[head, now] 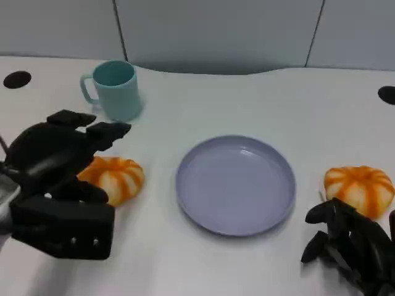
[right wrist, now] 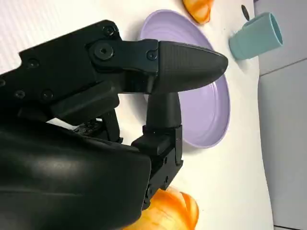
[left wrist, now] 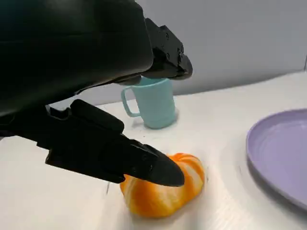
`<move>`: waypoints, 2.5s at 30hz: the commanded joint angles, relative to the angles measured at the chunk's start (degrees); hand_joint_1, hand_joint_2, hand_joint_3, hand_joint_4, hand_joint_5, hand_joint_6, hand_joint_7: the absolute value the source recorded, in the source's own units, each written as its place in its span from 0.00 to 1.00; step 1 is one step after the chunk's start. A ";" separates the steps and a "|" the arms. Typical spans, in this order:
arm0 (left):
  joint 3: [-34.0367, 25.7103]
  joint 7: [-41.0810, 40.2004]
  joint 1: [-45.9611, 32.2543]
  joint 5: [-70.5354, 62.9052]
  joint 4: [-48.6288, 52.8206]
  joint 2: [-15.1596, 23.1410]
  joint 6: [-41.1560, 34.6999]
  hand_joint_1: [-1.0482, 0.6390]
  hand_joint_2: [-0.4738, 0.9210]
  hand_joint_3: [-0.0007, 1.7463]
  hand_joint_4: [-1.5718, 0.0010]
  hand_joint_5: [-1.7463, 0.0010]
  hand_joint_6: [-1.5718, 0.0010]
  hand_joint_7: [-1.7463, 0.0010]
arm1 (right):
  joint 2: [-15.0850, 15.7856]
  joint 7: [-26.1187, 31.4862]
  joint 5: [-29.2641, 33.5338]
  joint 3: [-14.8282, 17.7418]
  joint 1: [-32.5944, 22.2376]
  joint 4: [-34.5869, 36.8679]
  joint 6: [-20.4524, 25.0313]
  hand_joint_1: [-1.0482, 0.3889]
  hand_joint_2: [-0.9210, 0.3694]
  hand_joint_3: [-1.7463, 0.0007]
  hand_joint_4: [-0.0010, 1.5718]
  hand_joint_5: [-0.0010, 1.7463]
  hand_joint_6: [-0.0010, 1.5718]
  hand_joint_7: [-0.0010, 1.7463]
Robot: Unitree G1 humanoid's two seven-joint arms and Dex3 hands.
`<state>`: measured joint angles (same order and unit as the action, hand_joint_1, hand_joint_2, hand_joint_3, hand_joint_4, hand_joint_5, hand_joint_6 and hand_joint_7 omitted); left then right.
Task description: Grasp the bread from the table and place it into the plate.
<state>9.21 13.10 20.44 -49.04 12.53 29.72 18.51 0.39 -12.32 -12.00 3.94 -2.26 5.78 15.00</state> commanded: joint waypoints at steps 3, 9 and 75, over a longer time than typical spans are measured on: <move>3.73 -1.41 2.30 -1.03 2.69 2.43 -1.84 0.14 0.98 0.00 1.00 1.00 0.94 1.00 | 0.65 0.25 -0.20 0.40 0.01 0.20 0.36 0.48 0.00 0.67 0.38 1.00 0.26 0.97; 12.67 0.29 16.31 -1.68 28.00 -2.04 -1.94 0.15 0.96 0.00 1.00 1.00 0.99 1.00 | 0.87 -0.49 -0.53 0.40 -0.44 -0.11 -0.02 0.48 0.00 0.66 0.37 1.00 0.25 0.98; 9.77 -19.03 32.88 21.35 56.92 -27.46 19.96 0.57 0.95 0.05 0.43 0.00 0.59 0.00 | -0.29 1.60 -0.18 -0.03 0.17 1.01 -1.01 0.48 0.00 0.66 0.37 1.00 0.25 0.97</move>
<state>15.62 -3.14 50.57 -23.89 68.70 3.72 38.16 0.15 -11.58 -12.11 3.43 -2.47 6.01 13.40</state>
